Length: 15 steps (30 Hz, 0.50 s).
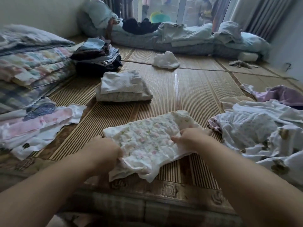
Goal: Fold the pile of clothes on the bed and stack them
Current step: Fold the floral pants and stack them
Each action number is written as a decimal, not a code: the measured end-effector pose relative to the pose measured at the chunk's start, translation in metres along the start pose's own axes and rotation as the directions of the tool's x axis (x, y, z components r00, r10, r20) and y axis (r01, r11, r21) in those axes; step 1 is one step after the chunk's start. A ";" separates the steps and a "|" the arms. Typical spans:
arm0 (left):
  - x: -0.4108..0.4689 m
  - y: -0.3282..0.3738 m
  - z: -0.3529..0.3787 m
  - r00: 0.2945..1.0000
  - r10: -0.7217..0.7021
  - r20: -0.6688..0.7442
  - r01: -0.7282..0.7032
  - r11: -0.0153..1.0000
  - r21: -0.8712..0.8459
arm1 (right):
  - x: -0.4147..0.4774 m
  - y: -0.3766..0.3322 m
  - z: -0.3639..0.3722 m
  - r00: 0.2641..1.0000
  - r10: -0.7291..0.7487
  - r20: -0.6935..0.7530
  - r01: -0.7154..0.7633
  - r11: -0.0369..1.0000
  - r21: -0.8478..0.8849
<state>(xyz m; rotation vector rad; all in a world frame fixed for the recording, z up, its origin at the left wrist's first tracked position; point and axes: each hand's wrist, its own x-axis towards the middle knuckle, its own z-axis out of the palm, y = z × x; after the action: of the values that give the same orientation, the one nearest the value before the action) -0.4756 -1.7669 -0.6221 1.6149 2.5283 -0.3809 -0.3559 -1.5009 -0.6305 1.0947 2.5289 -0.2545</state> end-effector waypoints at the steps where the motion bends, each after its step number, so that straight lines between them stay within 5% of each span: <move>1: 0.003 0.009 -0.004 0.999 0.032 -0.025 -0.032 0.999 0.004 | 0.012 -0.006 -0.004 1.000 0.006 0.024 -0.005 1.000 -0.009; 7: 0.023 0.071 -0.016 0.947 0.287 -0.144 -0.299 0.951 -0.075 | 0.064 -0.022 -0.025 0.979 -0.197 -0.057 0.176 0.951 -0.255; 9: 0.027 0.090 -0.016 0.911 0.356 -0.206 -0.377 0.924 -0.069 | 0.067 -0.019 -0.025 0.948 -0.251 -0.195 0.221 0.962 -0.164; 12: 0.031 0.093 -0.016 0.911 0.366 -0.188 -0.398 0.900 -0.176 | 0.045 -0.006 -0.011 0.813 -0.312 -0.492 0.415 0.903 0.113; 15: 0.035 0.061 -0.016 0.943 0.316 -0.107 -0.334 0.901 -0.278 | -0.009 0.016 0.021 0.584 -0.366 -0.724 0.692 0.691 0.210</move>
<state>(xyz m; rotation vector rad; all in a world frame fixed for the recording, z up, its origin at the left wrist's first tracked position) -0.4344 -1.7073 -0.6237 1.8972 2.1609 0.0766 -0.3325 -1.5024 -0.6466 0.4991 3.5417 -0.8509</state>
